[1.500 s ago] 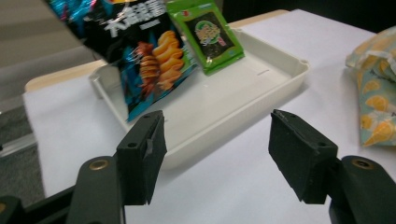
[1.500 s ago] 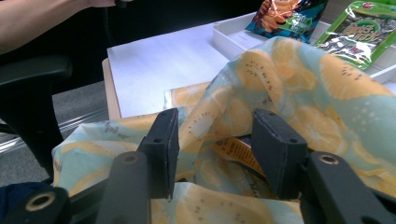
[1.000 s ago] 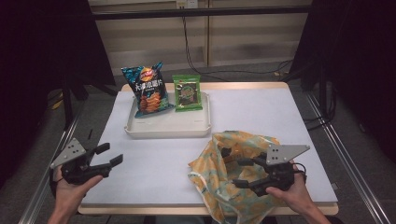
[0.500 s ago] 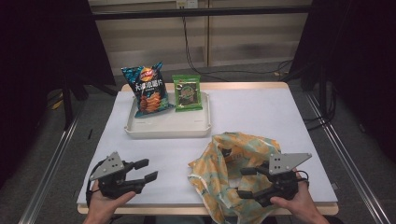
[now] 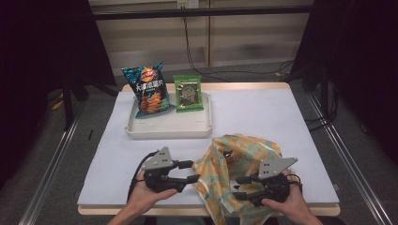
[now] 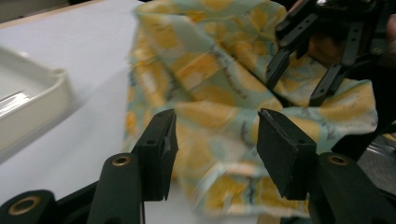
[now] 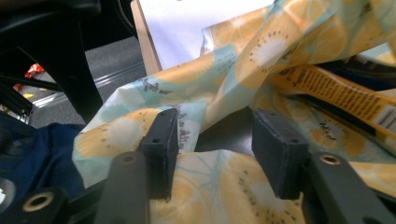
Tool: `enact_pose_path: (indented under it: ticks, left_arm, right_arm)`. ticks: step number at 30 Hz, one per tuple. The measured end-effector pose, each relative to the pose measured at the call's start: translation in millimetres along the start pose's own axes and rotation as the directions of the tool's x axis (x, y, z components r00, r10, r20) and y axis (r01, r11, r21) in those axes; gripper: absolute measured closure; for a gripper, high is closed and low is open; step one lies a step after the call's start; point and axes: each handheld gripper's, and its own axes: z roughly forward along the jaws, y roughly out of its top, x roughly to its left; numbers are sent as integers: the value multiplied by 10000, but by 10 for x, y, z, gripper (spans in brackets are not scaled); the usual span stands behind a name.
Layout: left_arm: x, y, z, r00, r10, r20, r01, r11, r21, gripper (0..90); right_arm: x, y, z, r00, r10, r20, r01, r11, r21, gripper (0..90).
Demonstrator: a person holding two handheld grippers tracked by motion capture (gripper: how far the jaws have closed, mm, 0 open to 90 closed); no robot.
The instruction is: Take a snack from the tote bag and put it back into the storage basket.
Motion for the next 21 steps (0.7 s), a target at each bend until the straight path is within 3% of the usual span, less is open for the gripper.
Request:
enact_pose_path:
  ticks: [5, 7, 10, 15, 16, 17, 20, 21]
  left_arm:
    - [-106, 85, 348, 9949, 63, 1004, -78, 9999, 151, 438]
    - [-119, 82, 477, 9949, 195, 987, -229, 9992, 339, 438]
    - [-87, 32, 623, 9947, -53, 1030, -12, 9980, 633, 436]
    - [-48, -16, 743, 9939, -252, 1069, 146, 9949, 994, 401]
    - [-40, -28, 756, 9933, -208, 1133, 87, 9942, 1068, 451]
    - [-38, -40, 764, 9926, -162, 1205, 14, 9925, 1221, 583]
    - [-26, -69, 750, 9928, -48, 1197, -144, 9872, 1591, 844]
    - [-14, -71, 744, 9923, -66, 1233, -154, 9841, 1767, 885]
  right_arm:
    - [-12, -39, 99, 10000, 8, 2, -8, 9996, 266, 575]
    - [-17, -32, 95, 10000, -56, 61, 55, 9996, 290, 645]
    - [-21, -36, 109, 10000, -55, 68, 53, 9996, 291, 743]
    - [-21, -17, 140, 9998, -187, -24, 187, 9993, 336, 808]
    - [-22, -14, 140, 9999, -163, -39, 165, 9993, 328, 799]
    - [-21, -12, 135, 9999, -149, -28, 149, 9993, 354, 785]
    - [-35, -11, 56, 9998, -117, 147, 114, 9998, 161, 727]
    - [-53, -14, 12, 9995, -61, 317, 60, 10000, 30, 696]
